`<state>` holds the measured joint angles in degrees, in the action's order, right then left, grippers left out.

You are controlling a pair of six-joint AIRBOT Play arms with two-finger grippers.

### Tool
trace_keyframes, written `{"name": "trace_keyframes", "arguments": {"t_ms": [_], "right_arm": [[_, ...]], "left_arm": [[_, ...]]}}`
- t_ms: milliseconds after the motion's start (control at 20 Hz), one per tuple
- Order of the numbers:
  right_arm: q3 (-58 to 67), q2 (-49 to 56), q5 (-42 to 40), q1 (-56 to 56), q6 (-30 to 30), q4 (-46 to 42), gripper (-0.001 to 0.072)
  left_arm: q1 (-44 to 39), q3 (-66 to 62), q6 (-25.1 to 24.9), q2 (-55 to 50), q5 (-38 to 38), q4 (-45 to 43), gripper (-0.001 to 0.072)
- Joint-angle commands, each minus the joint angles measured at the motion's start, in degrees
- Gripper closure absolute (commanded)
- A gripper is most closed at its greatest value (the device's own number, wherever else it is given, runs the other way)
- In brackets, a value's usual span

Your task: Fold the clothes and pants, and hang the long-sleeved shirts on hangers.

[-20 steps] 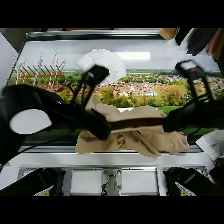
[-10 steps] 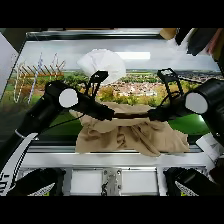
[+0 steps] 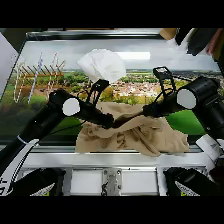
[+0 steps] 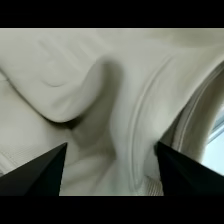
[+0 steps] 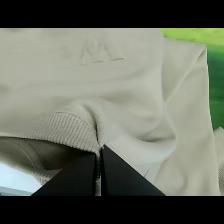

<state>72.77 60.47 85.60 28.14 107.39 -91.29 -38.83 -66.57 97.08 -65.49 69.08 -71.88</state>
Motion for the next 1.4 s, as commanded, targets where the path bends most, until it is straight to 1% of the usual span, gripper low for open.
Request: {"name": "trace_keyframes", "arguments": {"t_ms": [0,250,350,400,500,600,750,900,950,1100,1300,1350], "right_arm": [[0.0,0.1,-0.3,0.0,0.0,0.5,0.0684],[0.0,0.2,-0.3,0.0,0.0,1.1,0.0684],[0.0,0.2,-0.2,0.0,0.0,1.1,0.0683],[0.0,0.2,-0.2,0.0,0.0,1.1,0.0683],[0.0,0.3,-0.2,0.0,0.0,1.1,0.0683],[0.0,0.3,-0.2,0.0,0.0,1.1,0.0683],[0.0,0.3,-0.2,0.0,0.0,1.1,0.0683],[0.0,0.3,-0.2,0.0,0.0,1.1,0.0683],[0.0,0.3,-0.2,0.0,0.0,1.1,0.0683],[0.0,0.3,-0.2,0.0,0.0,1.1,0.0683],[0.0,0.3,-0.2,0.0,0.0,1.1,0.0683],[0.0,0.3,-0.2,0.0,0.0,1.1,0.0683]], "left_arm": [[-1.0,-1.1,-0.7,2.3,0.3,0.1,0.0128],[3.5,-10.4,-0.7,4.7,1.4,-0.1,0.0128],[6.9,-13.3,-2.4,4.7,1.5,-0.4,0.0135],[8.9,-13.9,-2.4,4.7,1.5,-1.0,0.0135],[13.5,-14.0,-2.4,4.6,1.5,-4.7,0.0135],[17.6,-14.0,-2.3,3.2,1.4,-11.7,0.0134],[23.3,-14.0,-2.3,-1.8,1.4,-23.7,0.0132],[29.0,-14.0,-2.4,-9.0,-0.2,-31.3,0.0130],[31.0,-14.0,-2.4,-11.2,-1.5,-32.1,-0.0003],[36.7,-14.0,-2.3,-17.7,-7.5,-32.1,-0.0013],[40.9,-14.0,-2.2,-25.4,-13.3,-32.4,-0.0013],[41.6,-14.0,-2.1,-27.2,-14.7,-33.8,-0.0013]]}}
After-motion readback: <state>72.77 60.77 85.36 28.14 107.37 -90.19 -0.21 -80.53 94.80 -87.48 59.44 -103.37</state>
